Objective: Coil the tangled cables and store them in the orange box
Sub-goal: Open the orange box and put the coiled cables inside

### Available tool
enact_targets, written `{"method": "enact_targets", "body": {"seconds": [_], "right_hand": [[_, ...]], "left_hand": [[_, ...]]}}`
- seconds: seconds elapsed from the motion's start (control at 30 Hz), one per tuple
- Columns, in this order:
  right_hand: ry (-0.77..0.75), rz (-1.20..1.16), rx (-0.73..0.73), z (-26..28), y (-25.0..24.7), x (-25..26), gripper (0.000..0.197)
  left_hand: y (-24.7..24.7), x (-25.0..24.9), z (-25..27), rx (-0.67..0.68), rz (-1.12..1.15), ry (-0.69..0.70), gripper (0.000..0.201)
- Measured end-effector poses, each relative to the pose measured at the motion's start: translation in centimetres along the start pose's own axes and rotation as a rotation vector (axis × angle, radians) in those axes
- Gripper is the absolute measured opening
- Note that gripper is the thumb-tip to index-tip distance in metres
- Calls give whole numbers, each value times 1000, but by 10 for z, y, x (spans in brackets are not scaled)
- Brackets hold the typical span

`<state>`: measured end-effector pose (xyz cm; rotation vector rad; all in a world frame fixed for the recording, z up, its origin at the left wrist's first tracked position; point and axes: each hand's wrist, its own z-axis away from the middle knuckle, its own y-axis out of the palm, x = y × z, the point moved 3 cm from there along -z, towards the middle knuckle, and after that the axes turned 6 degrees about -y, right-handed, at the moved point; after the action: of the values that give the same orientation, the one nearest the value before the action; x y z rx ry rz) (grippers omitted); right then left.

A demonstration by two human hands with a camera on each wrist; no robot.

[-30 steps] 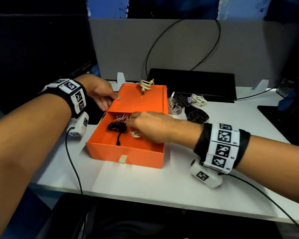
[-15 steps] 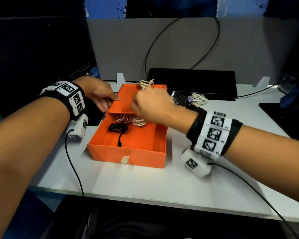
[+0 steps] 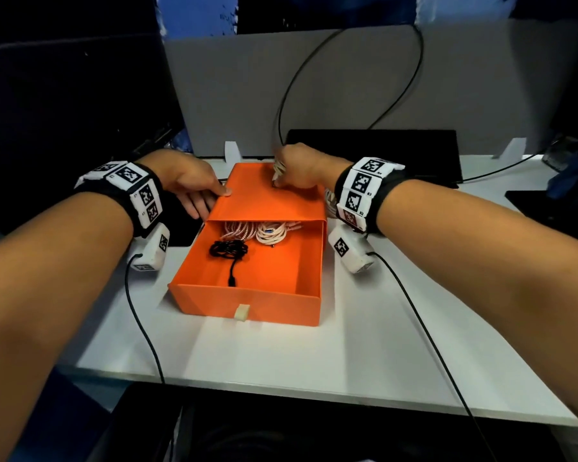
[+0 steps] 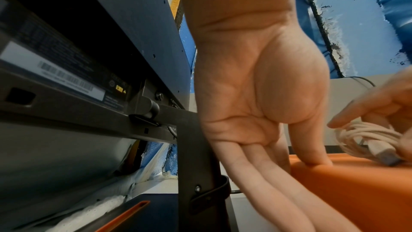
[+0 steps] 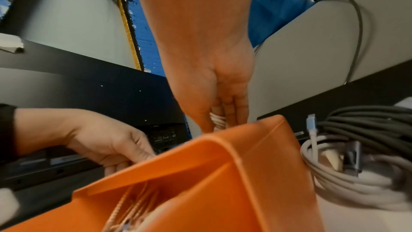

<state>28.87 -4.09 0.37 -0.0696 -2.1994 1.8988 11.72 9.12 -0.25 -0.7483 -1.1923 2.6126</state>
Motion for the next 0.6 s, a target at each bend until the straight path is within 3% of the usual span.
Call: {"method": "enact_targets", "body": {"seconds": [0.13,0.27,0.43,0.6], "right_hand": [[-25,-6,-81,22,-13,11,40],[-130,-7,-135,82,-40,50,36],[-280,210,-20,149,-9,95,15],[-238,416,101,146,17,87,18]], "left_hand": [[0,1,-1,-10,1,2,46],[-1,1,-2,-19,6,1,45],[0,1,-2,-24,7,-2,45],[0,-1,1,-19,-5,-11,45]]}}
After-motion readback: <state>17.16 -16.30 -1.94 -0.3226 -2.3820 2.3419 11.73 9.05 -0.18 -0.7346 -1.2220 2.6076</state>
